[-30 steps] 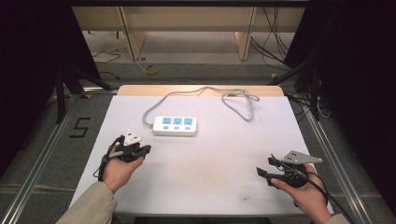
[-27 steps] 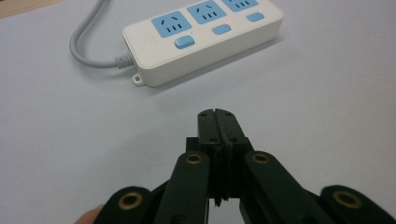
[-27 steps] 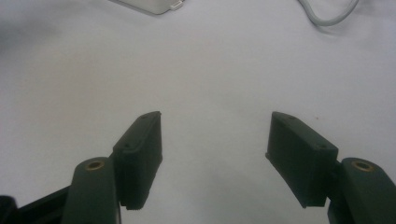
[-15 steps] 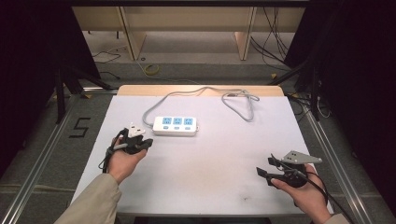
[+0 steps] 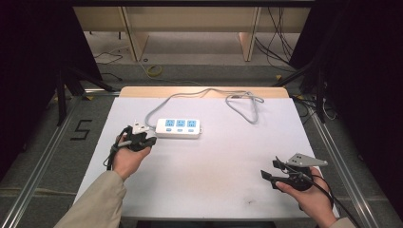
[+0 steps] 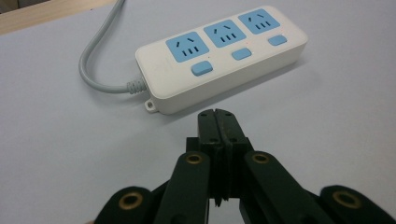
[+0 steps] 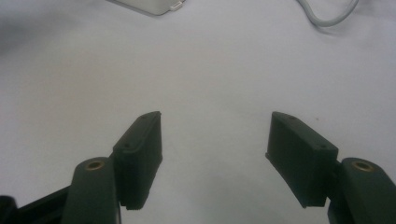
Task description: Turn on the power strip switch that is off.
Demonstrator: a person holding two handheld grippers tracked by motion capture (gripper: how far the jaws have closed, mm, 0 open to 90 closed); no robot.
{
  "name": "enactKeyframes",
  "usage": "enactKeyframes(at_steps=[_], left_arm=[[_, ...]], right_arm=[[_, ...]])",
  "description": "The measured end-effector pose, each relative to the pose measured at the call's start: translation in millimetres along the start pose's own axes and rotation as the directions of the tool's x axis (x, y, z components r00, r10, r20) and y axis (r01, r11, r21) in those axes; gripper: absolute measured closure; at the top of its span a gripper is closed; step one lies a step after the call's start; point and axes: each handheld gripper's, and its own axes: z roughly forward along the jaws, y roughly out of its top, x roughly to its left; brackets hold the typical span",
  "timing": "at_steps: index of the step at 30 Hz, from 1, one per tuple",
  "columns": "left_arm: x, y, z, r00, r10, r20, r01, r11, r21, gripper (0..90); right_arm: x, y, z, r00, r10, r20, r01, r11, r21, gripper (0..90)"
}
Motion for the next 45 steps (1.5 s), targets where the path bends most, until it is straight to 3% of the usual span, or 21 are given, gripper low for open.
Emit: enactKeyframes(at_steps=[45], left_arm=[[10.5,18.9,31.8,0.9981,0.041,-0.046,-0.041,0.999,0.016,89.8]], right_arm=[[-0.6,-1.5,0.2,1.0,0.006,0.002,-0.006,1.0,0.002,35.7]])
